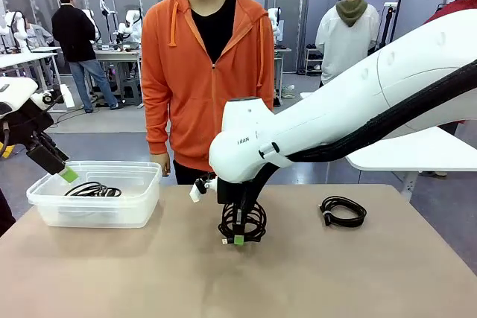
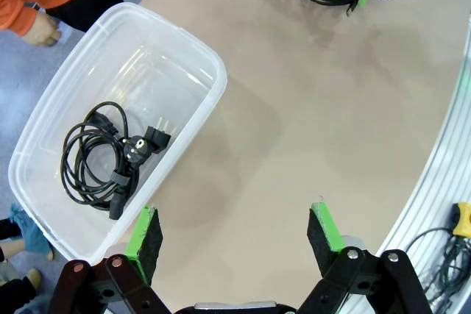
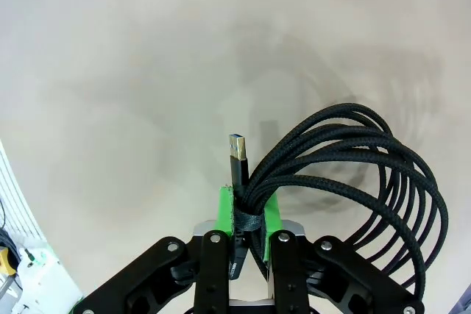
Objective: Organize and store the cables.
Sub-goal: Place the USB Extension Cable into the Organizing box.
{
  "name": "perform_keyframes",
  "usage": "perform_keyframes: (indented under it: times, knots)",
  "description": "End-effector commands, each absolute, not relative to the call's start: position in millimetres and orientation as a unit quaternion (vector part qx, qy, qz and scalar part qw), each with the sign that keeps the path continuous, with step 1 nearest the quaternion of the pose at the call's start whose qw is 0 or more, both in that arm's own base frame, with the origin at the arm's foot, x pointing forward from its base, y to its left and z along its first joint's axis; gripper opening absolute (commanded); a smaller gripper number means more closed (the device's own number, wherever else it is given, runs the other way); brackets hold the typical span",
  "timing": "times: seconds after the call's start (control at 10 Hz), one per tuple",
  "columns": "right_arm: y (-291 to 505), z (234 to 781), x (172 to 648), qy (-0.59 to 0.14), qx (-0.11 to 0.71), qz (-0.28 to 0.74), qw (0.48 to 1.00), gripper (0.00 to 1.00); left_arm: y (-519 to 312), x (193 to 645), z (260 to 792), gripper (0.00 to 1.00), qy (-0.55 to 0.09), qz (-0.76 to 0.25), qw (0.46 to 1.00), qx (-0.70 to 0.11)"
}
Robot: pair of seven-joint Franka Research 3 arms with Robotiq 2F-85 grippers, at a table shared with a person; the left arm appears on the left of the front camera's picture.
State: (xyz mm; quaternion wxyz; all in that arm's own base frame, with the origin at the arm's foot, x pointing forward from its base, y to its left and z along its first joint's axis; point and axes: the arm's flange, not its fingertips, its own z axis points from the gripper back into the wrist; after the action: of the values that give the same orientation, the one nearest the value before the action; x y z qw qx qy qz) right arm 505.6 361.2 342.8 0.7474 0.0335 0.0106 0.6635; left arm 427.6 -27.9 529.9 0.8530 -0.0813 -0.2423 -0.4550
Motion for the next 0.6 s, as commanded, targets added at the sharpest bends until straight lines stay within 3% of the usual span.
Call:
perform_keyframes:
  times: [0.0, 0.1, 0.2, 0.3, 0.4, 0.5]
  knots:
    - [355.9, 335.3, 498.2, 0.009, 0.049, 0.659, 0.75, 0.0, -28.6, 426.8, 531.7, 1.0, -0.241, -0.449, 0.857, -0.076]
    - [354.1, 331.1, 498.4, 0.006, 0.061, 0.658, 0.75, 0.0, -28.6, 426.8, 531.7, 1.0, -0.241, -0.449, 0.857, -0.076]
    - [353.5, 327.2, 499.2, 0.009, 0.068, 0.658, 0.75, 0.25, -28.6, 426.8, 531.7, 1.0, -0.241, -0.449, 0.857, -0.076]
    - [353.9, 324.5, 498.3, 0.011, 0.069, 0.658, 0.75, 0.34, -28.6, 426.8, 531.7, 1.0, -0.241, -0.449, 0.857, -0.076]
    - [353.1, 324.7, 497.2, 0.011, 0.073, 0.66, 0.748, 0.55, -28.6, 426.8, 531.7, 1.0, -0.241, -0.449, 0.857, -0.076]
    - [352.5, 325.3, 495.2, 0.011, 0.074, 0.66, 0.748, 0.68, -28.6, 426.8, 531.7, 1.0, -0.241, -0.449, 0.857, -0.076]
